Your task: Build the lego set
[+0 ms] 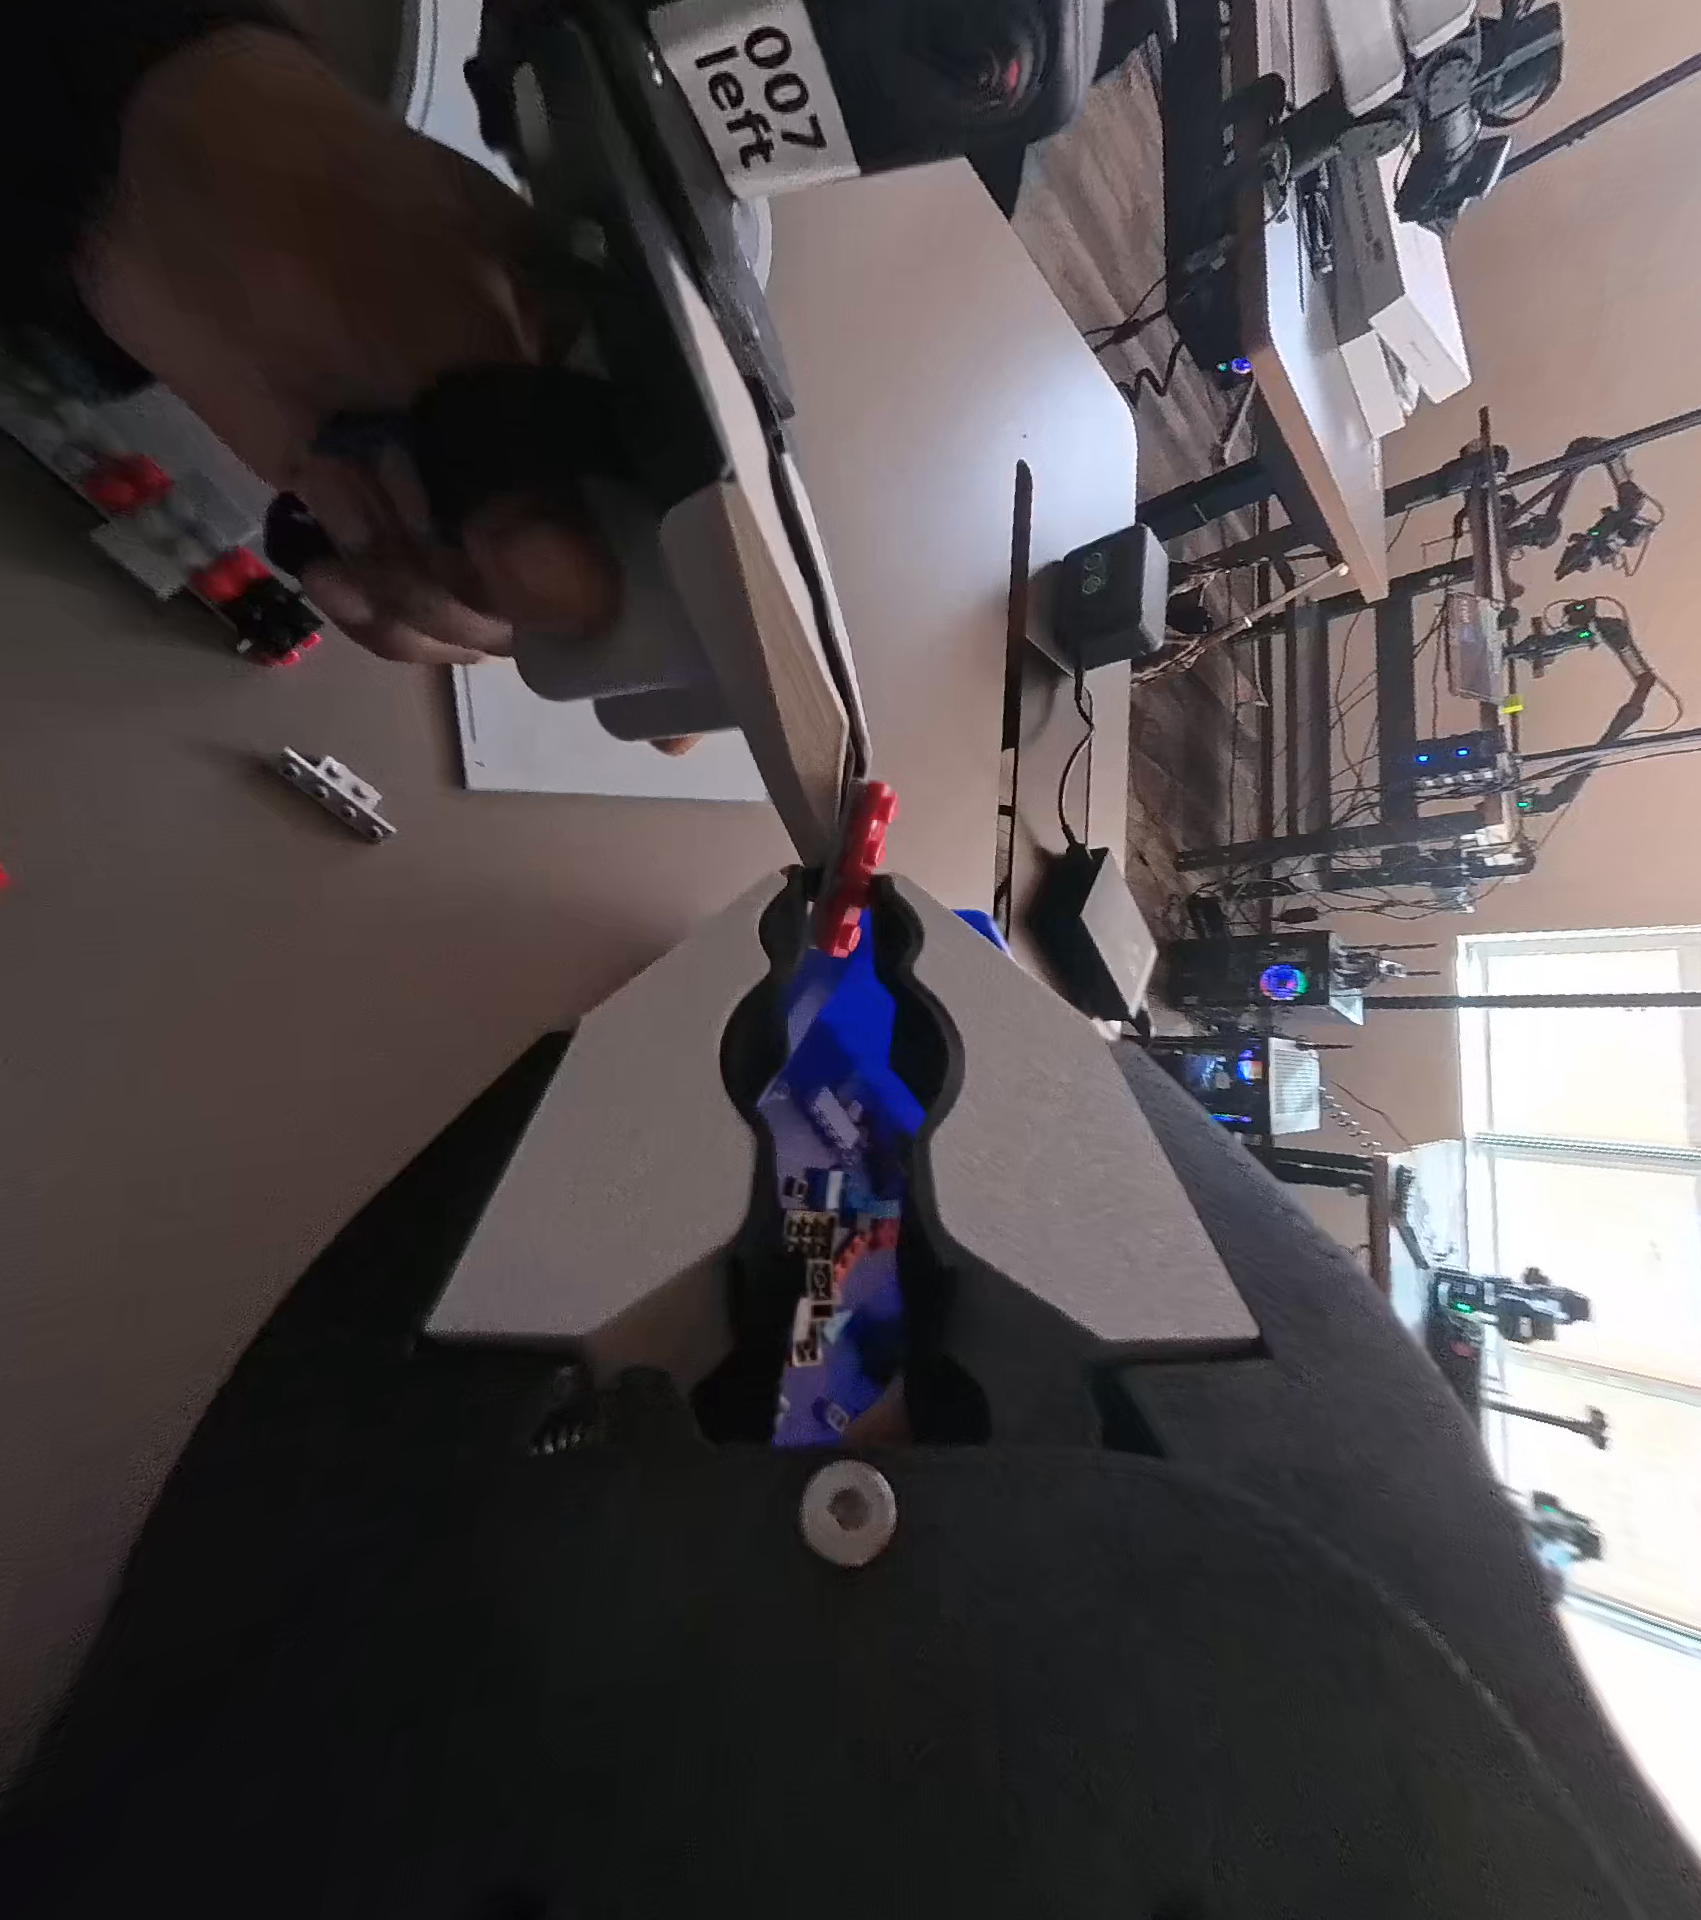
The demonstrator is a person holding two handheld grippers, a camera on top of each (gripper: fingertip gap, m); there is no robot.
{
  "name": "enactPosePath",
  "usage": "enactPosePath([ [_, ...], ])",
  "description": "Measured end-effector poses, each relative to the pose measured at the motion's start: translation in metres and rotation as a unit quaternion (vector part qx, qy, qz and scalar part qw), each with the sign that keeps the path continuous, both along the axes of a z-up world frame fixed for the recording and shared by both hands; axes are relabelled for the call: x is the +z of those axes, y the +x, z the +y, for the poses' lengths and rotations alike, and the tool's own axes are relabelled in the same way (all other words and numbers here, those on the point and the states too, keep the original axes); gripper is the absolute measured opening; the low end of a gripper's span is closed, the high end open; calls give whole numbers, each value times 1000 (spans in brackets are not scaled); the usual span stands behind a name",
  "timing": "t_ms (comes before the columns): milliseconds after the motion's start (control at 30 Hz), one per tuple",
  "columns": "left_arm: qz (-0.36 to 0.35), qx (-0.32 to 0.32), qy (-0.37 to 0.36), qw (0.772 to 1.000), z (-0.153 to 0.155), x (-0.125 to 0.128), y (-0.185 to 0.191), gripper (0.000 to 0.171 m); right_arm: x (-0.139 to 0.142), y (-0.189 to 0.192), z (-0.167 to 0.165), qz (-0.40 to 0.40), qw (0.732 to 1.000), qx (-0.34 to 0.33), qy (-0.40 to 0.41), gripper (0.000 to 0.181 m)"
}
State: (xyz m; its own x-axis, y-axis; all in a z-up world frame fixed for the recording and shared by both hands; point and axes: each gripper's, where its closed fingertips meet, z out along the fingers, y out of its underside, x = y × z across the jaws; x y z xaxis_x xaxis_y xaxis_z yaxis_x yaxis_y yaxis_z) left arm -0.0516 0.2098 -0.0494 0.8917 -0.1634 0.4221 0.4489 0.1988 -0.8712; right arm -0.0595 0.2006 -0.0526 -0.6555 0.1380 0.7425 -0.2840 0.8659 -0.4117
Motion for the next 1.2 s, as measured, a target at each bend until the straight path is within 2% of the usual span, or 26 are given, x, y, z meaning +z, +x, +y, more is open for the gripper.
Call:
enactPosePath([
  [467,-63,15,-13,998,5,-10,-8,2,-10,-8,6,9,999,-8,49,14],
  [700,-65,-38,-18,997,4,-9,-2,4,-8,-3,6,-44,999,3,-29,13],
  [800,-47,-67,-31,996,2,-10,3,15,-10,1,7,-78,995,8,-53,13],
  [967,8,-59,-48,997,-2,-9,4,16,-13,6,8,-121,989,17,-89,13],
  [1100,67,-61,-59,994,-9,-6,8,23,-15,15,5,-176,976,28,-123,13],
  [1200,119,-92,-48,987,-18,0,22,23,-19,26,1,-235,960,41,-147,14],
])
